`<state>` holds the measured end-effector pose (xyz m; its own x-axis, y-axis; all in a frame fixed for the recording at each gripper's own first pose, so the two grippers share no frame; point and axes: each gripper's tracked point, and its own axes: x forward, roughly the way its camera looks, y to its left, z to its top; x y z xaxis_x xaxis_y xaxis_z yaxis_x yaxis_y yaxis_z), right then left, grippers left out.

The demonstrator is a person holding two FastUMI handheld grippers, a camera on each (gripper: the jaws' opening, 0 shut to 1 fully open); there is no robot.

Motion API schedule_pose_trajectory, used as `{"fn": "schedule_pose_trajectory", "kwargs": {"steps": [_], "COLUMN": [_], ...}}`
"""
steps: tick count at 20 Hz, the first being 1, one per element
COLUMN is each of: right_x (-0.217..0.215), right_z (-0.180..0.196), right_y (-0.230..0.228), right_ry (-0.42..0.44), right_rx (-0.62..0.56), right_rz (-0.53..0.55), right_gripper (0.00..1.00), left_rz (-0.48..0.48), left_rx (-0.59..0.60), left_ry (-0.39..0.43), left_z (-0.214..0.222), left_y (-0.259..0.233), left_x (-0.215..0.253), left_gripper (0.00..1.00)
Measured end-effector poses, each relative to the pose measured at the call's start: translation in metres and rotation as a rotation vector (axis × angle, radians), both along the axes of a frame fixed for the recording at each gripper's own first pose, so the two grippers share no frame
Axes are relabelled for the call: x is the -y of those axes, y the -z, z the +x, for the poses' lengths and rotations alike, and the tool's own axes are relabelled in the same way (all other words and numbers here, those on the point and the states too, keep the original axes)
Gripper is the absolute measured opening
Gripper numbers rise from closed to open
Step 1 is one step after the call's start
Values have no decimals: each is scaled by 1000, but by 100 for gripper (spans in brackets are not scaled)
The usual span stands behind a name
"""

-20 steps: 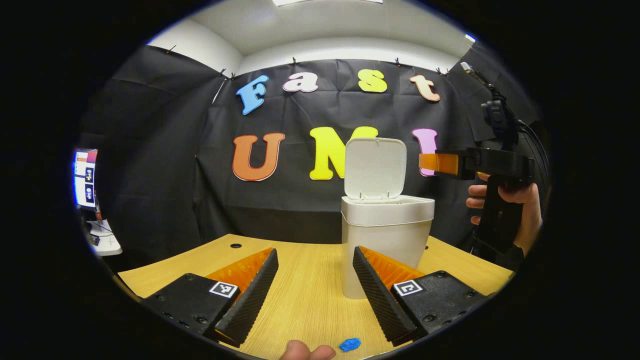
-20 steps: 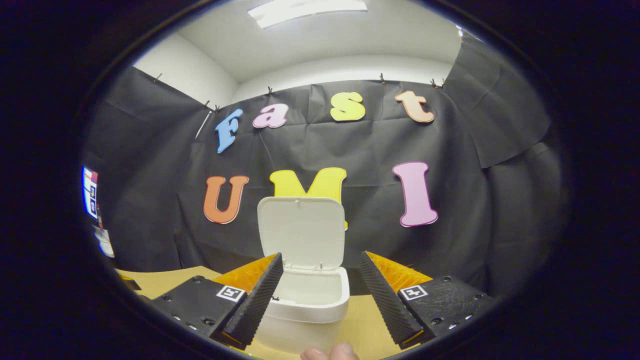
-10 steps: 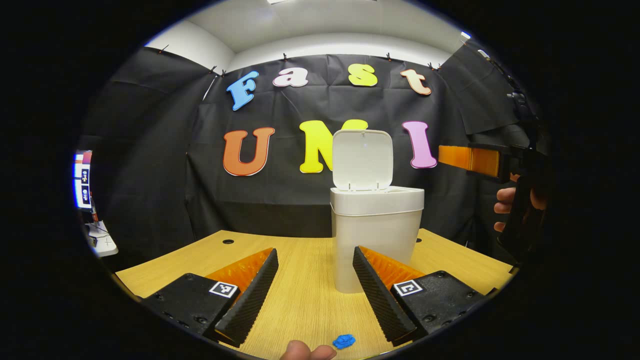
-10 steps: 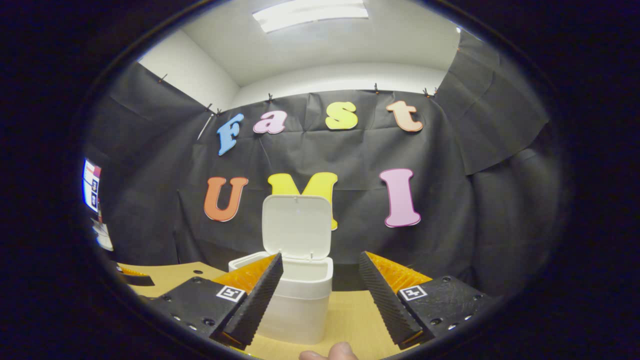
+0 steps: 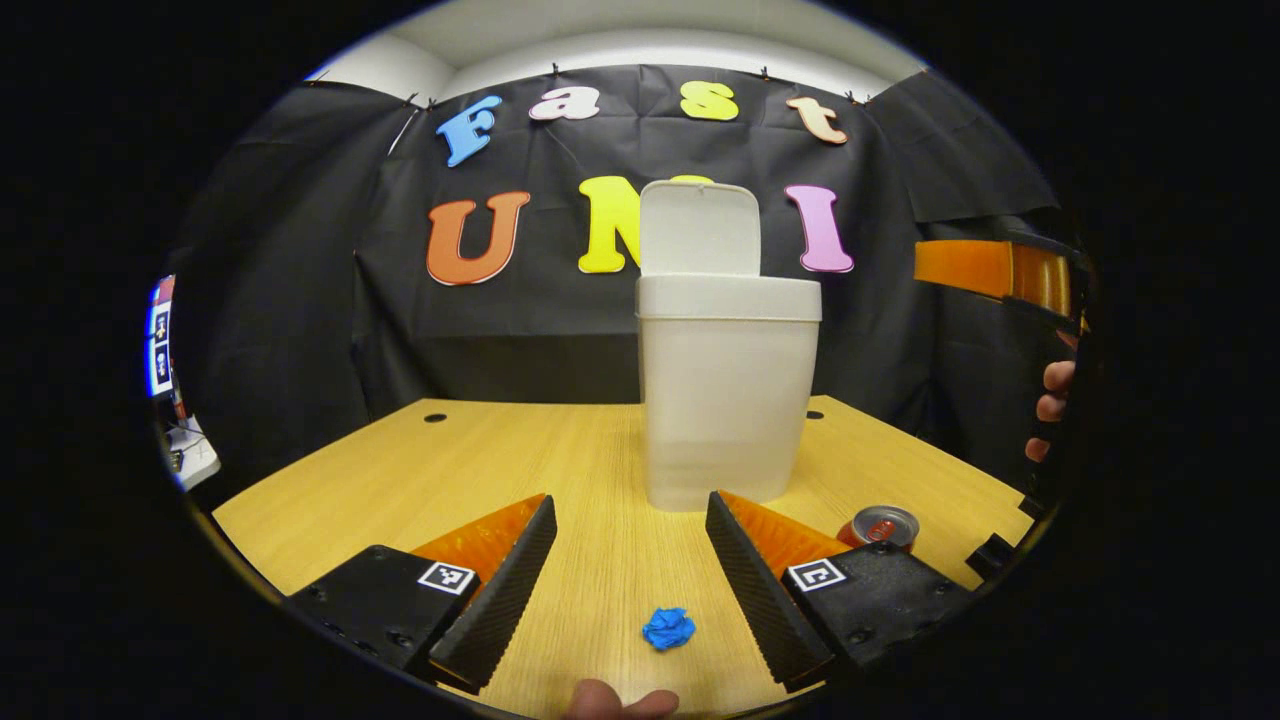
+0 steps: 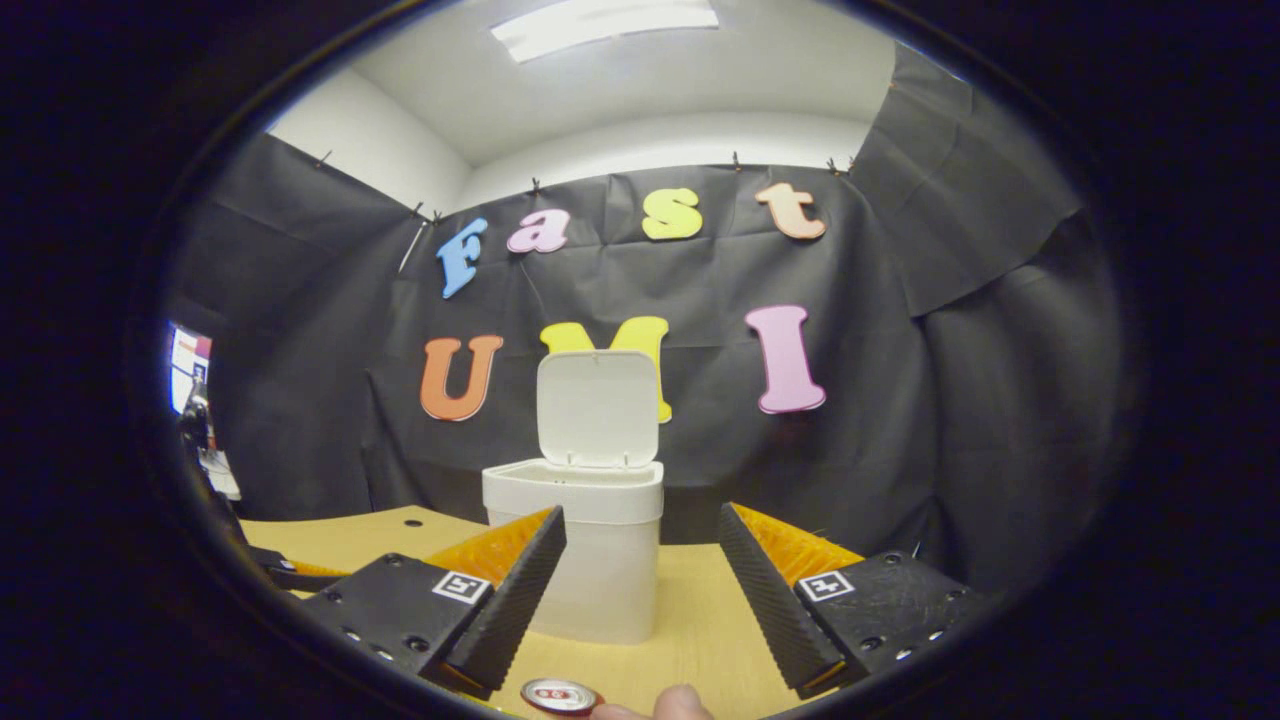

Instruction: Press the lid of the desktop garbage bin to open it, pick up the crumpled paper on the desktop and throw it into the bin, then pick up the pop can on the desktop and drop it into the bin, and finally close the garbage bin lid.

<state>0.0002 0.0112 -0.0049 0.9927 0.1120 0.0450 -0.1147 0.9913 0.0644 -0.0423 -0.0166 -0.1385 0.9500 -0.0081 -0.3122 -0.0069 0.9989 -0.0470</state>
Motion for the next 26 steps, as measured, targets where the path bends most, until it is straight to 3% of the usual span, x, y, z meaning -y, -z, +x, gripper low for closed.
{"fn": "schedule_pose_trajectory", "kwargs": {"steps": [7,10,17,26], "right_x": [20,31,43,62], "right_z": [-16,-19,-22,-24], "right_y": [60,86,121,126], "right_ry": [35,62,85,128], "right_rx": [-89,-132,-206,-200], "right_rz": [-34,-65,-69,-26], "right_gripper": [94,99,96,99], "left_rz": [-35,-44,-69,-34], "left_rx": [-182,-217,-305,-331], "left_ry": [55,45,22,-9], "left_z": [-24,-24,-25,-24], "left_y": [70,85,113,119], "left_x": [19,14,7,-6], "left_gripper": [98,98,96,66]}}
